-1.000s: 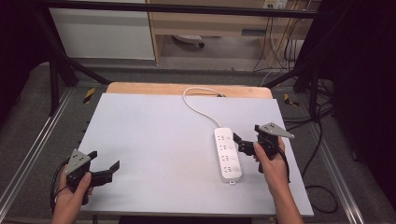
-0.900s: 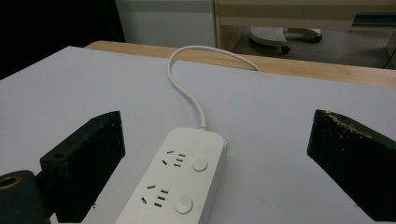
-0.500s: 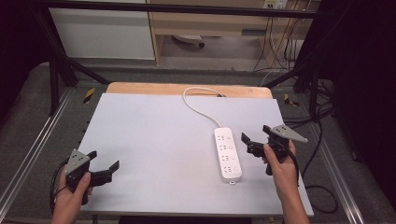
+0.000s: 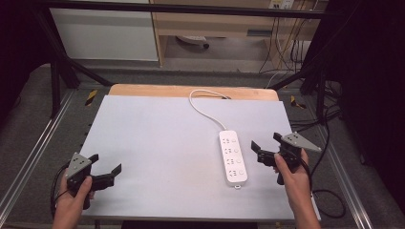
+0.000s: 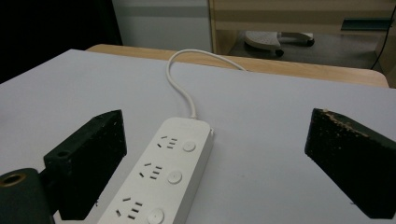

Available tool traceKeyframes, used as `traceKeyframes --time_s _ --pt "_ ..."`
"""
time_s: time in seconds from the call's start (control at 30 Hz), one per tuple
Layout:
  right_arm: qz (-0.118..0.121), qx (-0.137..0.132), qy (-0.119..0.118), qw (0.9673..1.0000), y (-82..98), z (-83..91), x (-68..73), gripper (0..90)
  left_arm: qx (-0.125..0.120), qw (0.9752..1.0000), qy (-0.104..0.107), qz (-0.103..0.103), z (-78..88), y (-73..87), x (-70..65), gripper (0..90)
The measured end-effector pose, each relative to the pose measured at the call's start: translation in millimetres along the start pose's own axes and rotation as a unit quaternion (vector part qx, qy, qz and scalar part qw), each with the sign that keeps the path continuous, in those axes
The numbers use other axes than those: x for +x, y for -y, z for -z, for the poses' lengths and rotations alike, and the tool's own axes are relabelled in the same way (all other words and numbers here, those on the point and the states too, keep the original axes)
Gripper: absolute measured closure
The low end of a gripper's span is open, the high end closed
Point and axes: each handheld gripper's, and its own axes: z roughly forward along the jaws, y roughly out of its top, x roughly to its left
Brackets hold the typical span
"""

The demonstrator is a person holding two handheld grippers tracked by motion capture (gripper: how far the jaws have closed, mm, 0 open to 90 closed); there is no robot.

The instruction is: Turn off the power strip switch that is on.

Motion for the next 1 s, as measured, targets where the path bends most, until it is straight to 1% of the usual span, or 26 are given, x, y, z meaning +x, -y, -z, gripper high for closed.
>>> traceKeyframes --time_s 0.03,0.07,0.57,0.77,1.0 --pt "0.002 0.0 0.0 1.0 0.6 1.4 -0.1 5.2 0.002 1.0 0.0 -0.002 0.2 0.0 0.2 5.1" --pt "0.001 0.001 0.0 1.0 1.3 2.7 0.0 5.2 0.0 1.0 0.0 0.0 0.1 0.1 -0.2 5.1" --pt "0.007 0.004 0.004 1.0 10.4 24.4 -3.9 5.1 -0.001 1.0 0.0 0.0 1.0 0.0 0.7 5.1" --pt "0.008 0.01 0.005 0.9999 18.1 34.0 -6.9 4.7 -0.003 1.0 0.0 0.002 1.8 -0.1 1.2 5.1" --pt "0.009 0.016 0.014 0.9997 28.4 42.6 -13.4 4.6 -0.003 1.0 0.0 0.001 2.0 -0.2 0.6 5.1"
